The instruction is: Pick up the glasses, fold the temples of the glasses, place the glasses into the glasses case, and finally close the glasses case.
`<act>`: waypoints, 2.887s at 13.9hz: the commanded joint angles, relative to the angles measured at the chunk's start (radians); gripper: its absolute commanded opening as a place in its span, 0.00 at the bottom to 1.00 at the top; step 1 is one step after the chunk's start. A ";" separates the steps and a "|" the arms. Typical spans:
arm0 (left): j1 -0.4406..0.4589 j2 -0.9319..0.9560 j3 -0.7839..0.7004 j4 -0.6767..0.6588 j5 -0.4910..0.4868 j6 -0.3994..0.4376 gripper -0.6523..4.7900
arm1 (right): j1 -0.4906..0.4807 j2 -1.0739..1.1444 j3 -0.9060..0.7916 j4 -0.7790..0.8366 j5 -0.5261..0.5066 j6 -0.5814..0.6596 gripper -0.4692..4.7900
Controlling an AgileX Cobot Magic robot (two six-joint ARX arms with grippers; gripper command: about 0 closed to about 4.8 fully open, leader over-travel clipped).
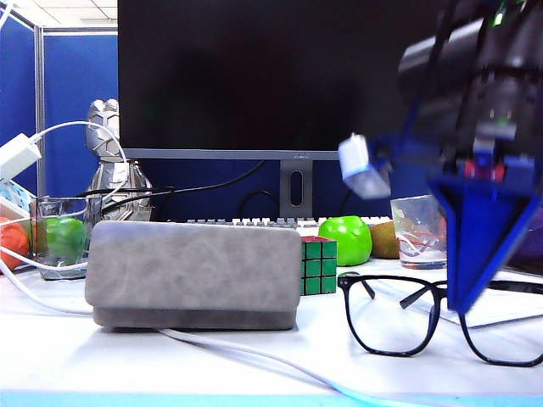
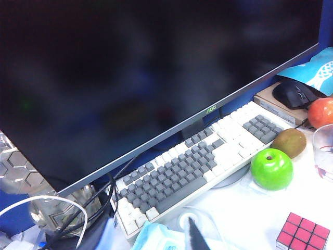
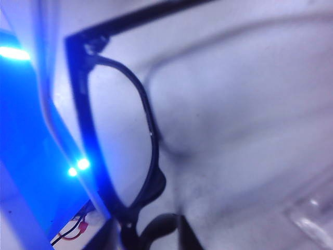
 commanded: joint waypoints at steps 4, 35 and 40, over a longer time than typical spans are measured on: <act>0.000 -0.003 0.002 0.007 0.003 -0.006 0.46 | 0.001 0.018 0.002 0.020 -0.008 0.005 0.37; 0.000 0.042 0.002 0.235 0.393 -0.500 0.44 | 0.001 -0.352 0.417 0.500 -0.750 0.466 0.08; 0.000 0.080 0.002 0.296 0.631 -0.712 0.44 | 0.001 -0.382 0.417 0.809 -0.818 0.674 0.08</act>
